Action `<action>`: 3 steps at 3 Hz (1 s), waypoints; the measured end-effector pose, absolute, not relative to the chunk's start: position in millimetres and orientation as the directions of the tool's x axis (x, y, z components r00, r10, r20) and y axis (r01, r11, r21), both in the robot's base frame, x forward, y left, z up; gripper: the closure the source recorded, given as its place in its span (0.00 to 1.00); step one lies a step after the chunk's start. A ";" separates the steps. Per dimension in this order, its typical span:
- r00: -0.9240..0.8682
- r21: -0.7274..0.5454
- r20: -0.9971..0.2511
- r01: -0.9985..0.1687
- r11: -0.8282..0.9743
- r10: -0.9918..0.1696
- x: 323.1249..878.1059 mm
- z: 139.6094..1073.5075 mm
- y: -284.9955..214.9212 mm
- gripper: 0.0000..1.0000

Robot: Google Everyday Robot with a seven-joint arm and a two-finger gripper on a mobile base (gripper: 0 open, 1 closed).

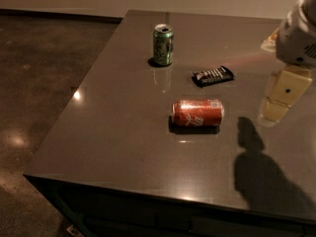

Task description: Move coke can near green can

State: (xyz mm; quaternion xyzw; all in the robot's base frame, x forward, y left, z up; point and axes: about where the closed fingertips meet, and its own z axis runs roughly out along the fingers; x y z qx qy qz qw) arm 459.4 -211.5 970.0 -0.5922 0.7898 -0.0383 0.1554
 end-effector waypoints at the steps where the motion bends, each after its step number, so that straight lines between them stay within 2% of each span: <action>1: -0.268 -0.221 -0.185 -0.926 0.306 -0.945 481.1 951.2 -202.2 0.00; 3: -0.222 -0.184 -0.120 -0.953 0.242 -0.968 499.2 904.0 -182.5 0.00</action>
Offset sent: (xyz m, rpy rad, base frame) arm 0.0524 0.0351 -0.0787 -0.0808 0.1169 0.0373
